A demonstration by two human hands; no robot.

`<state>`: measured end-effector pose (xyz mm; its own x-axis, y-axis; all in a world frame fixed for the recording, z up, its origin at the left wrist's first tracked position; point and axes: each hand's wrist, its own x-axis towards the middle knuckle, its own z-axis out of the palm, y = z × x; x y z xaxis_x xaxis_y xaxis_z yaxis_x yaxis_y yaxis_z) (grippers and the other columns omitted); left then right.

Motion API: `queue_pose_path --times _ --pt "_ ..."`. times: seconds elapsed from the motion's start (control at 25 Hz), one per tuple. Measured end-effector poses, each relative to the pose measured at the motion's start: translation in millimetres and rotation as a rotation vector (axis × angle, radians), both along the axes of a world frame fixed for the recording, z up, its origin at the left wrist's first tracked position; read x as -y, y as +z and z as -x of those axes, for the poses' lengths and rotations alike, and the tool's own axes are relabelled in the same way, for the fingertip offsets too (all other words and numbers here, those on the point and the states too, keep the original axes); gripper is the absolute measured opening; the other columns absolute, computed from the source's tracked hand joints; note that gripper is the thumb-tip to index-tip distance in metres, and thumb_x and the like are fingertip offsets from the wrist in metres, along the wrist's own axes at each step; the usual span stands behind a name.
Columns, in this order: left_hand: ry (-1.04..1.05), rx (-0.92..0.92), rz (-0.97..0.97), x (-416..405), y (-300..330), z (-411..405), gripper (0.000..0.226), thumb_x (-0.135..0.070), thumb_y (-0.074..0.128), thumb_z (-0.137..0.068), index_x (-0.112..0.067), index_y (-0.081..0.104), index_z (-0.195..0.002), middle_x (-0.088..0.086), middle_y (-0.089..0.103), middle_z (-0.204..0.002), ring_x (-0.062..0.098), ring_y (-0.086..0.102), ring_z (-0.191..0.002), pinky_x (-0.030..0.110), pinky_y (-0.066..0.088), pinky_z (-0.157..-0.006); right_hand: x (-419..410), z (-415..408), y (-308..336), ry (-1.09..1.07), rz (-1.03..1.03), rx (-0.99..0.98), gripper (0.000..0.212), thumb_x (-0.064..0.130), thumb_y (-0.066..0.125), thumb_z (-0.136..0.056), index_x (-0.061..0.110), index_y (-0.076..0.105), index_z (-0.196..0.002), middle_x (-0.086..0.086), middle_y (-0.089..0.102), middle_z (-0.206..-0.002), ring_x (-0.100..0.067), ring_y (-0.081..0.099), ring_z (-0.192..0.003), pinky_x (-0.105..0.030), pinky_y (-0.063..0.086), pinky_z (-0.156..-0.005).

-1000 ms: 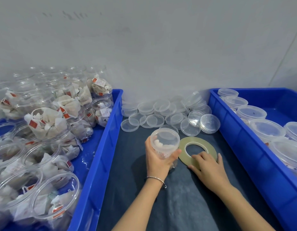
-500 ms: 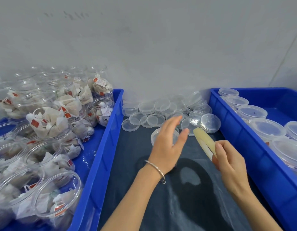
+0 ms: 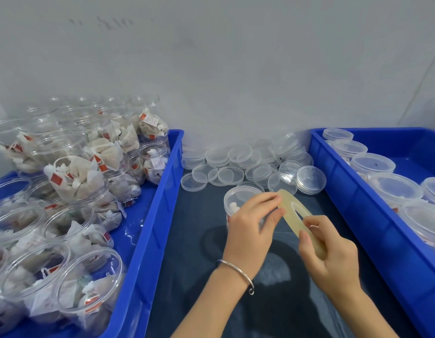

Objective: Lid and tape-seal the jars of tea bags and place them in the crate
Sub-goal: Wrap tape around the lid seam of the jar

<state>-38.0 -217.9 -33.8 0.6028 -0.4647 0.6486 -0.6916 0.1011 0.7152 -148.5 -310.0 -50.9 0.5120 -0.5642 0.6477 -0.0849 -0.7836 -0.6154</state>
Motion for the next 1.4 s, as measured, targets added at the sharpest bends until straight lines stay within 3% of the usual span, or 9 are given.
queue_pose_path --times 0.16,0.28,0.44,0.52,0.68,0.84,0.88,1.08,1.4 --pt "0.046 0.157 0.063 0.6 -12.0 11.0 0.019 -0.006 0.069 -0.082 0.0 0.072 -0.099 0.007 0.069 -0.103 0.005 0.06 -0.093 0.014 0.048 -0.086 0.1 -2.1 -1.2 -0.036 -0.014 -0.014 0.045 0.045 0.042 -0.078 0.004 0.06 -0.085 0.012 0.056 -0.061 -0.004 0.047 -0.046 -0.021 0.036 -0.051" --pt "-0.006 0.11 0.023 -2.8 -11.5 9.7 0.028 -0.014 0.069 -0.084 -0.003 0.068 -0.11 0.002 0.065 -0.114 0.002 0.056 -0.107 0.013 0.042 -0.095 -0.6 -0.6 -1.7 0.003 -0.05 -0.019 0.044 0.045 0.041 -0.079 0.005 0.059 -0.085 0.021 0.048 -0.058 0.004 0.047 -0.048 -0.013 0.031 -0.05" --pt "-0.109 0.015 -0.095 -9.1 -8.2 5.4 0.047 -0.026 0.063 -0.089 -0.008 0.055 -0.131 -0.006 0.053 -0.132 -0.004 0.043 -0.126 0.013 0.034 -0.105 -8.4 -2.1 -1.7 -0.03 0.049 -0.056 0.044 0.044 0.043 -0.08 0.006 0.063 -0.087 0.003 0.065 -0.071 -0.012 0.058 -0.056 -0.029 0.045 -0.054" --pt "-0.054 0.075 -0.056 -11.4 -11.6 8.4 0.043 -0.022 0.065 -0.087 -0.005 0.059 -0.126 0.0 0.058 -0.128 0.001 0.048 -0.121 0.016 0.039 -0.103 -13.6 -3.9 -0.9 -0.075 0.021 -0.08 0.046 0.046 0.039 -0.082 0.008 0.062 -0.089 0.007 0.064 -0.07 -0.011 0.054 -0.054 -0.029 0.042 -0.054" --pt "0.097 0.119 0.097 -11.2 -25.8 14.9 0.021 -0.009 0.069 -0.082 0.0 0.072 -0.102 0.004 0.066 -0.102 0.004 0.06 -0.098 0.017 0.05 -0.087 -21.6 -6.5 -1.1 -0.126 -0.028 -0.144 0.043 0.043 0.025 -0.083 0.015 0.056 -0.094 0.02 0.041 -0.052 -0.002 0.042 -0.044 -0.024 0.028 -0.049" --pt "0.1 0.148 0.125 -13.1 -27.8 17.3 0.015 -0.005 0.07 -0.081 -0.002 0.074 -0.095 0.005 0.068 -0.089 0.006 0.061 -0.086 0.014 0.05 -0.079 -26.4 -10.8 -0.3 -0.168 -0.056 -0.183 0.045 0.046 0.023 -0.082 0.017 0.054 -0.097 0.019 0.042 -0.052 -0.002 0.042 -0.044 -0.023 0.026 -0.049" --pt "0.087 0.097 0.13 -13.8 -26.8 17.8 0.015 -0.005 0.07 -0.08 -0.004 0.074 -0.095 0.003 0.069 -0.089 0.005 0.063 -0.086 0.013 0.05 -0.078 -26.7 -10.9 0.7 -0.169 -0.051 -0.188 0.046 0.047 0.023 -0.082 0.017 0.054 -0.097 0.019 0.045 -0.056 -0.002 0.042 -0.045 -0.023 0.027 -0.049" --pt "-0.035 -0.514 0.206 -15.0 -14.1 23.8 0.028 -0.001 0.076 -0.075 -0.028 0.074 -0.085 -0.011 0.074 -0.086 0.007 0.07 -0.084 0.019 0.053 -0.078 -29.4 -9.6 7.6 -0.187 0.078 -0.177 0.04 0.039 0.033 -0.081 0.01 0.059 -0.091 0.003 0.063 -0.066 -0.022 0.05 -0.045 -0.03 0.037 -0.046" --pt "-0.05 -0.619 0.184 -15.9 -5.3 24.8 0.017 -0.001 0.077 -0.074 -0.018 0.075 -0.072 -0.004 0.072 -0.068 0.011 0.07 -0.066 0.02 0.055 -0.067 -33.6 -11.8 9.3 -0.252 0.154 -0.187 0.037 0.035 0.036 -0.082 0.007 0.06 -0.085 -0.003 0.064 -0.062 -0.025 0.053 -0.041 -0.027 0.039 -0.042"
